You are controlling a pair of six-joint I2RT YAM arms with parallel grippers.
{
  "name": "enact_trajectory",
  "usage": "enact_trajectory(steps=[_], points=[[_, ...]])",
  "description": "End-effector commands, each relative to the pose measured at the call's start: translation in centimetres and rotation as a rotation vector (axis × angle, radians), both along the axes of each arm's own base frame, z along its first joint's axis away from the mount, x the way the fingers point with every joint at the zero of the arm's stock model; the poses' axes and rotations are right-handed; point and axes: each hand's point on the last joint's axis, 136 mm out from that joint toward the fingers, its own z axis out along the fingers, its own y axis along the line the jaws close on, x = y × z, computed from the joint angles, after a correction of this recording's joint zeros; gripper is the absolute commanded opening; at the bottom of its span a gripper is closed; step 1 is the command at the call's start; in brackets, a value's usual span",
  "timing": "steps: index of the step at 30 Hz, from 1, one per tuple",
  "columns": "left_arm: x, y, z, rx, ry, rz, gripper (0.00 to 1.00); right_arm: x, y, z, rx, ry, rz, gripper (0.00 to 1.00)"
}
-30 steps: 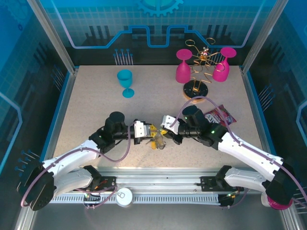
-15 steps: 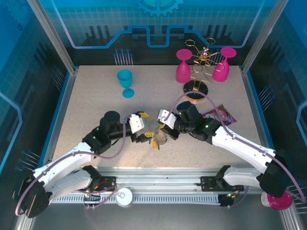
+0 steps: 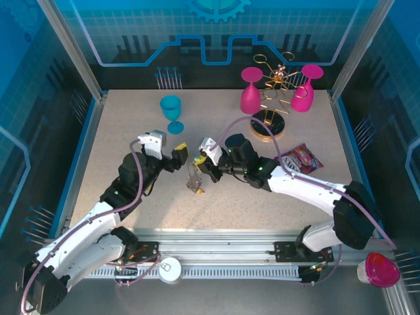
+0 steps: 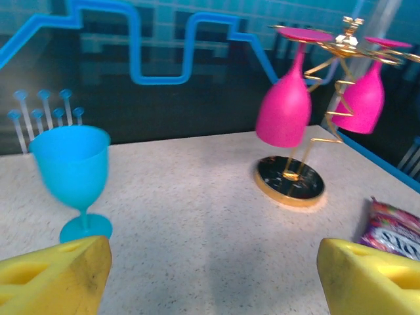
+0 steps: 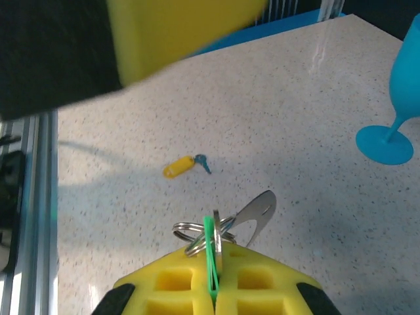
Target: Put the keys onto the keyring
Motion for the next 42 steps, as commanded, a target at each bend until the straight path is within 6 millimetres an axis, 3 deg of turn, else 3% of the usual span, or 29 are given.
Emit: enact_trajectory(steps=[1,7,14,18,25,31,36,42], points=[[0.4,1.3,-2.3,-0.085,0.112,0.089,0.82,1.4,-0.2,-1.1,0.04,0.011,-0.081,0.0],[0.8,-0.1,-4.8,-0.079,0.217,0.04,0.81,0.6,-5.5,-8.5,-0.236,0.07,-0.133,0.0],[1.1,-1.9,-6.4,-0.058,0.269,-0.042,0.81,-1.5,-12.8,-13.2,-0.625,0.142,-0.144,0.0],[1.3,-2.1,-7.1,-0.058,0.282,-0.046,0.81,-1.2,-16.1,-14.6,-0.811,0.148,-0.218,0.0],[1.2,-2.0,-7.7,-0.054,0.301,-0.042,0.81,-0.6,-19.0,-16.4,-0.999,0.154,-0.282,0.07],[1.1,-2.0,-7.8,-0.041,0.304,-0.041,0.81,0.3,-22.2,-16.7,-1.152,0.113,-0.371,0.33],[1.2,-1.9,-7.7,-0.035,0.3,-0.041,0.81,2.2,-22.7,-14.7,-1.097,0.106,-0.5,0.4],[1.3,-2.0,-7.7,-0.031,0.296,-0.048,0.81,-0.4,-17.4,-13.8,-0.753,0.257,-0.32,0.36]])
